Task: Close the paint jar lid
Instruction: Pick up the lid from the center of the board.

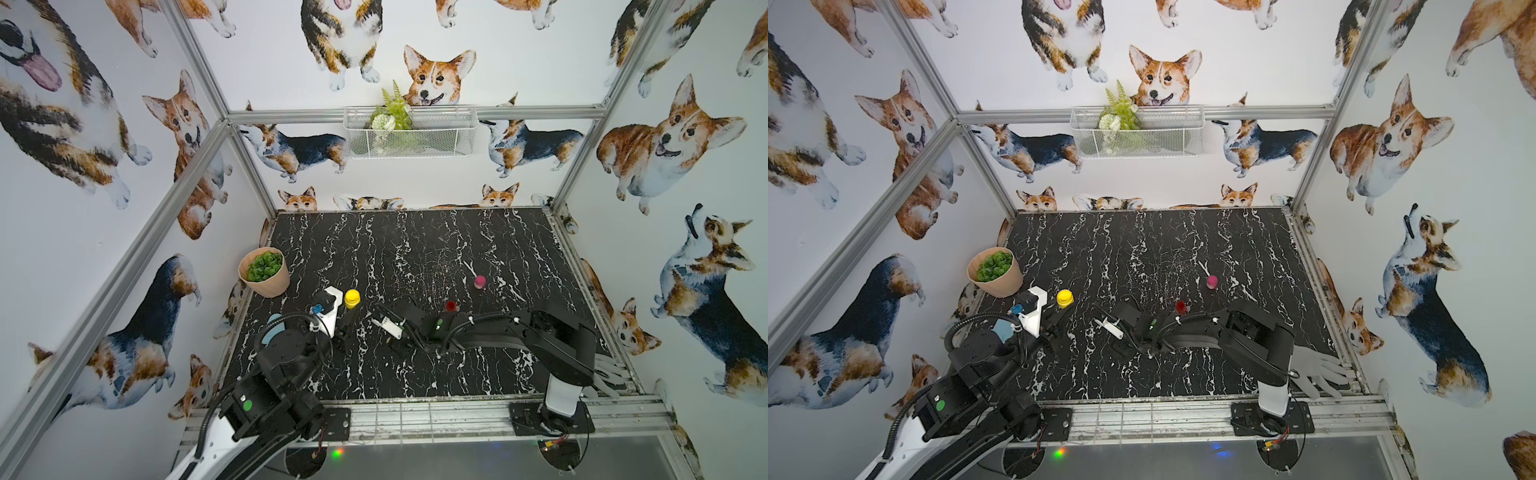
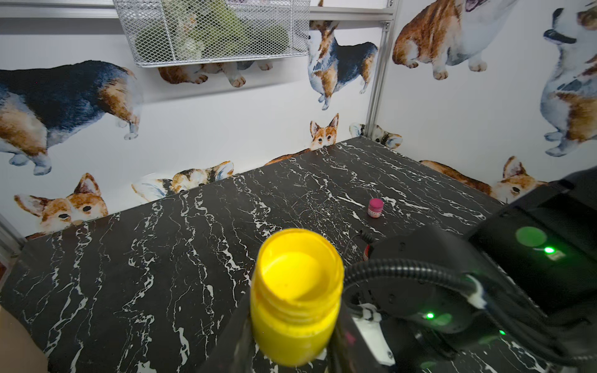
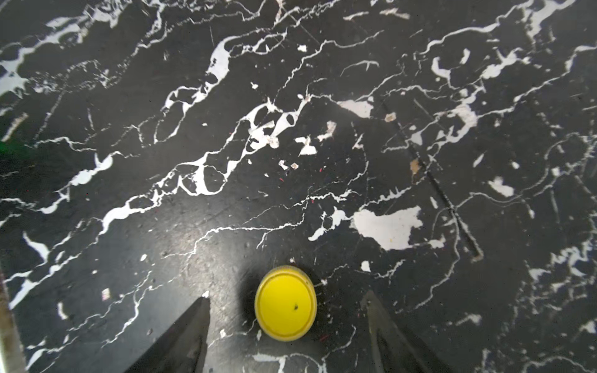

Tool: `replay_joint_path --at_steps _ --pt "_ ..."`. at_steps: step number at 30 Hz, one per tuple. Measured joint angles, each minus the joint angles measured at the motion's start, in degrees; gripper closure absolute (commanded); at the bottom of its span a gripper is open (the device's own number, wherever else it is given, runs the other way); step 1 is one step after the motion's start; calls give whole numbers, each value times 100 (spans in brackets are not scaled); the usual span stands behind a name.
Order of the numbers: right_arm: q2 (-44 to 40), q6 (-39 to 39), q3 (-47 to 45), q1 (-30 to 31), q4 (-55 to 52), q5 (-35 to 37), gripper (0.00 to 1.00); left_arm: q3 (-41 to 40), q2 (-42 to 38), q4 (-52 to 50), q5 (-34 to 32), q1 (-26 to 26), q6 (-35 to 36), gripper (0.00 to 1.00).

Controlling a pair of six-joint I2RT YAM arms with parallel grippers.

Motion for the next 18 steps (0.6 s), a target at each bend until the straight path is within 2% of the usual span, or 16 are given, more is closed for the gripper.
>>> replay_joint_path --at_steps 4,8,11,12,18 --pt "175 -2 50 -72 -9 0 24 111 -107 -260 330 0 76 70" --pt "284 -4 116 -85 -28 7 35 122 -267 -468 699 0 212 69" --pt "339 -4 155 -83 -72 2 36 125 -321 -566 973 0 302 69" --pt "343 -4 160 -85 -74 2 41 120 -339 -573 1045 0 319 69" --pt "348 -7 181 -85 -120 -44 45 46 -374 -586 1231 0 407 69"
